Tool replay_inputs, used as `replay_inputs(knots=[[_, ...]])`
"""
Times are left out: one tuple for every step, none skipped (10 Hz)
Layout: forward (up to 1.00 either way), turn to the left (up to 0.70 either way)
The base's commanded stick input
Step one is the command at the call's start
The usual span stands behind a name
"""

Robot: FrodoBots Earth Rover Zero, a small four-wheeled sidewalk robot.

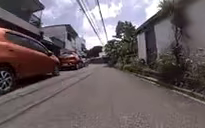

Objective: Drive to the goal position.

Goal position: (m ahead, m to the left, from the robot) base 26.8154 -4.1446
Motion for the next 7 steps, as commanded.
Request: replay_inputs(knots=[[0.70,0.00],[0.70,0.00],[0.70,0.00],[0.70,0.00],[0.70,0.00],[0.70,0.00],[0.70,0.00]])
